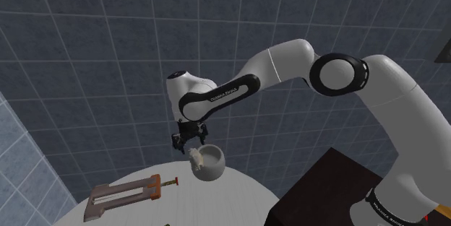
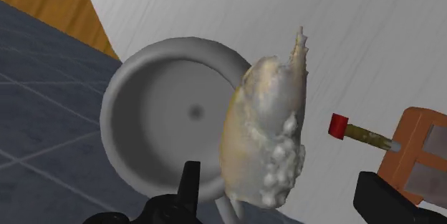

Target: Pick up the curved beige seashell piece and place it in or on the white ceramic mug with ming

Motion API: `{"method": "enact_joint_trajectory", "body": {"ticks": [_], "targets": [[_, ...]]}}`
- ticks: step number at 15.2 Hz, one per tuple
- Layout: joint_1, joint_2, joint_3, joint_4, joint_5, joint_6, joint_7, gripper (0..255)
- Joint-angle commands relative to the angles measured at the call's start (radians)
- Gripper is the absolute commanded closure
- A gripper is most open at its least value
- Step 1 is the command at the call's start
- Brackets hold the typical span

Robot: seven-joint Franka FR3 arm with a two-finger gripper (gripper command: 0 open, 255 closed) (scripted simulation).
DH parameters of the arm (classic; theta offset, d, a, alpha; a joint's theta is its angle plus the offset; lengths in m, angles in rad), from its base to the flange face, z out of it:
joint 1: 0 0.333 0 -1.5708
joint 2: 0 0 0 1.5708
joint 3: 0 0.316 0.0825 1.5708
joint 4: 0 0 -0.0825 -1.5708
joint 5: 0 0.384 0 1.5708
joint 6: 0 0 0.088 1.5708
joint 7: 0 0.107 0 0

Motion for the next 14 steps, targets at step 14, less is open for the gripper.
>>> {"method": "enact_joint_trajectory", "body": {"ticks": [14], "targets": [[-0.225, 0.054, 0.217, -0.001, -0.178, -0.079, -0.370, 0]]}}
